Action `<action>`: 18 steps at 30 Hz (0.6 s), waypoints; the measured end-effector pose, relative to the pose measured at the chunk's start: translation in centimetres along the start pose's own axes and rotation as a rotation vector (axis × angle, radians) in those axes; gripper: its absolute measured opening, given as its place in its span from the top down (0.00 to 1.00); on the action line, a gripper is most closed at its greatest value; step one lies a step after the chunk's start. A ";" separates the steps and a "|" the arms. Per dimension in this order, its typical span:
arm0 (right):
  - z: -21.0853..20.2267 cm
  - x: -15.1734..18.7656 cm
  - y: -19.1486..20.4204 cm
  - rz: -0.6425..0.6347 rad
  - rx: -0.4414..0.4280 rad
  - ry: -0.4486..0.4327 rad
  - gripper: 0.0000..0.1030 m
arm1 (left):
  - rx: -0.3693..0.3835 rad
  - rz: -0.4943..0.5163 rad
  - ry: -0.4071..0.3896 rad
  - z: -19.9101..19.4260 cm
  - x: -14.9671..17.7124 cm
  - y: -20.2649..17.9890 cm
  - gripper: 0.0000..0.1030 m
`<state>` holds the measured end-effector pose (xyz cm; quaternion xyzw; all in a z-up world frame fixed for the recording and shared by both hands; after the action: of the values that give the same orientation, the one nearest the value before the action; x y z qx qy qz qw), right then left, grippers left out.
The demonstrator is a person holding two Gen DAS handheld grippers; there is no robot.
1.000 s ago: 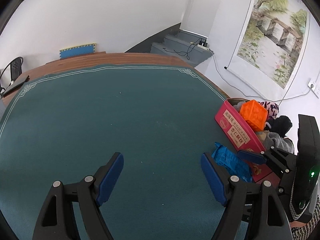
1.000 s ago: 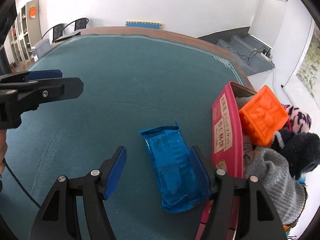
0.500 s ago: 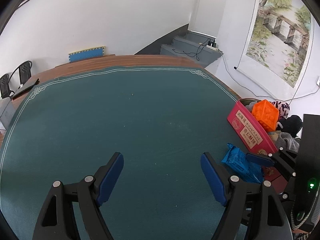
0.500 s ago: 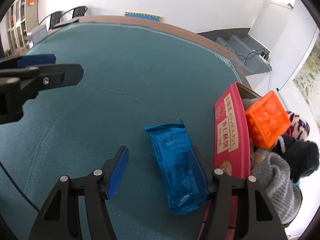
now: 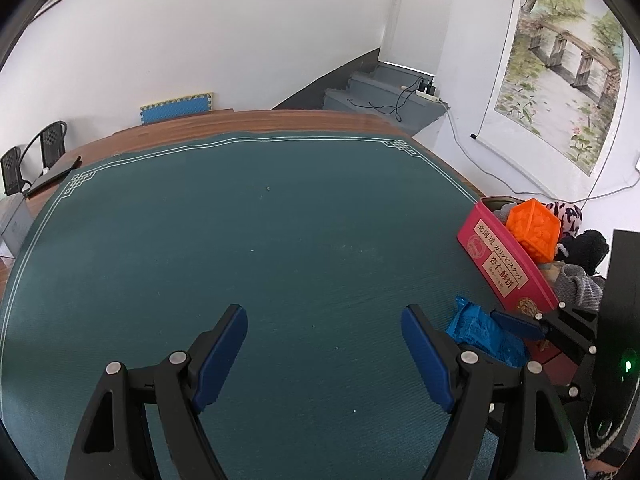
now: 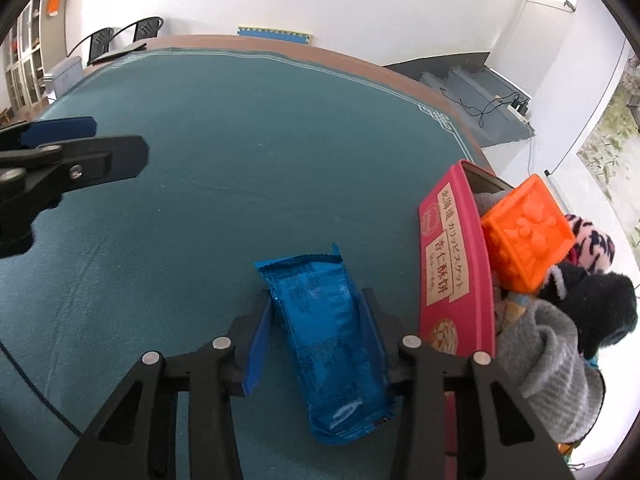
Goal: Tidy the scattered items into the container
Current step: 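Move the right gripper to the plain blue packet and grasp it, then carry the blue packet into the tin and open the right gripper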
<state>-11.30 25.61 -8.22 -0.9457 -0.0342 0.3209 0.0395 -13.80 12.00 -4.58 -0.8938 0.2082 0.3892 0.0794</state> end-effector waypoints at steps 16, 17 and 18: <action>-9.0 -0.3 -1.8 0.175 -0.122 -0.203 0.63 | 0.023 -0.008 0.006 0.0 0.2 -0.5 0.21; -10.2 -0.6 -2.8 0.200 -0.121 -0.232 0.63 | 0.031 -0.007 0.005 -0.1 0.2 -0.7 0.21; -11.4 -0.8 -3.8 0.223 -0.119 -0.261 0.63 | 0.038 -0.005 0.004 -0.1 0.2 -1.0 0.21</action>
<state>-5.16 28.75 1.63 -0.8947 0.0474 0.4405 -0.0571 -13.17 12.79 -4.65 -0.8934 0.2136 0.3831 0.0968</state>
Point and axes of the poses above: each gripper's, at about its wrist camera, not at the fingertips, and z roughly the way its jaws point, y to its left, x to its underside, the point moved 9 cm from there along z, roughly the way its jaws point, and after that the axes turned 14 degrees about z, right-handed, at the moved point
